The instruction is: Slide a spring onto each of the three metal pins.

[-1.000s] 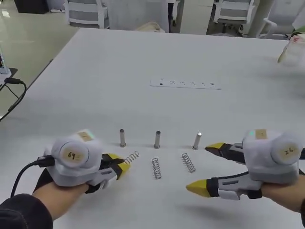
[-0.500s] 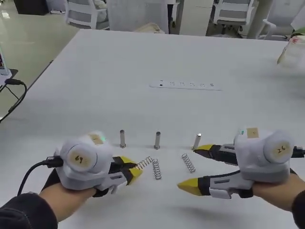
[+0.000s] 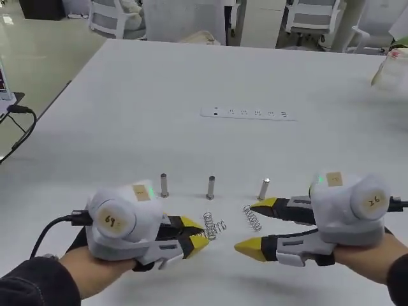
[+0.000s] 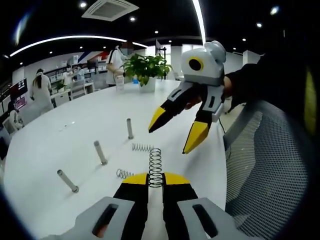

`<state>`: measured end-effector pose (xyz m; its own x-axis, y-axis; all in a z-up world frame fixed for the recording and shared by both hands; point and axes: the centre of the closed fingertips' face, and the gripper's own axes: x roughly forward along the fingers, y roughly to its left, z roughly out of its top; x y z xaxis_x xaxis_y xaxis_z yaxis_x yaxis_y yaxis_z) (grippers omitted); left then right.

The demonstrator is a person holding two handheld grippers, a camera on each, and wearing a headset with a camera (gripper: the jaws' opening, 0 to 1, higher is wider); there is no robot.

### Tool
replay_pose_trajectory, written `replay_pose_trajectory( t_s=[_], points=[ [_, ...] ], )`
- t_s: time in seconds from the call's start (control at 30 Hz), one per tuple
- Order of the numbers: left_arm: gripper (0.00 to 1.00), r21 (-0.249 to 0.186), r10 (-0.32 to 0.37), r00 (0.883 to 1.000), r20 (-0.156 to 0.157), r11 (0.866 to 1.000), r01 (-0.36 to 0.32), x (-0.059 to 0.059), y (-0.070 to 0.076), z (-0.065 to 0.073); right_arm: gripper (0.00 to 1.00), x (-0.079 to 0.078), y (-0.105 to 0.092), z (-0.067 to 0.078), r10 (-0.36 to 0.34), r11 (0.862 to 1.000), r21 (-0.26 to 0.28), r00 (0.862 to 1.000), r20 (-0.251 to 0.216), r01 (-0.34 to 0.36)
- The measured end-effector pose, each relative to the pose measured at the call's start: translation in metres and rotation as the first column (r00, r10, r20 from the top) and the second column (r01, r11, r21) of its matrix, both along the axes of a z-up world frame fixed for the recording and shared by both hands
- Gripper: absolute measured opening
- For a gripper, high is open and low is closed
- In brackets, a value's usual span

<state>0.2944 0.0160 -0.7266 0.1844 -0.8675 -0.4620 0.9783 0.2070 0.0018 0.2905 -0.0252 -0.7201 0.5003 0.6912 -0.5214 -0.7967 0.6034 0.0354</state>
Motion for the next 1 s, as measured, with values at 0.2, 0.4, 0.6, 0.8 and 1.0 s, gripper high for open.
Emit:
replay_pose_trajectory(
  t_s=[0.2,0.4,0.6,0.8,1.0],
  points=[
    [0.02,-0.003,-0.031,0.999,0.011,1.0,0.031,-0.005,-0.004,0.002,0.37,-0.002,0.003,0.0,0.019,1.0,-0.003,1.0,0.002,-0.019],
    [0.02,-0.013,-0.086,0.996,0.033,0.996,0.086,-0.015,-0.011,0.007,0.31,-0.008,0.008,0.0,0.052,0.999,0.005,0.999,-0.006,-0.052],
    [0.02,0.004,-0.137,0.989,0.056,0.991,0.137,-0.022,-0.012,0.004,0.26,-0.015,0.013,-0.001,0.092,0.996,0.009,0.996,-0.02,-0.092],
    [0.02,0.0,-0.173,0.981,0.084,0.985,0.174,-0.027,-0.013,0.006,0.21,-0.022,0.018,-0.003,0.124,0.992,0.016,0.991,-0.04,-0.124],
    [0.02,0.008,-0.188,0.977,0.102,0.982,0.189,-0.03,-0.014,0.005,0.15,-0.026,0.021,-0.002,0.148,0.989,0.017,0.988,-0.037,-0.147]
  ],
)
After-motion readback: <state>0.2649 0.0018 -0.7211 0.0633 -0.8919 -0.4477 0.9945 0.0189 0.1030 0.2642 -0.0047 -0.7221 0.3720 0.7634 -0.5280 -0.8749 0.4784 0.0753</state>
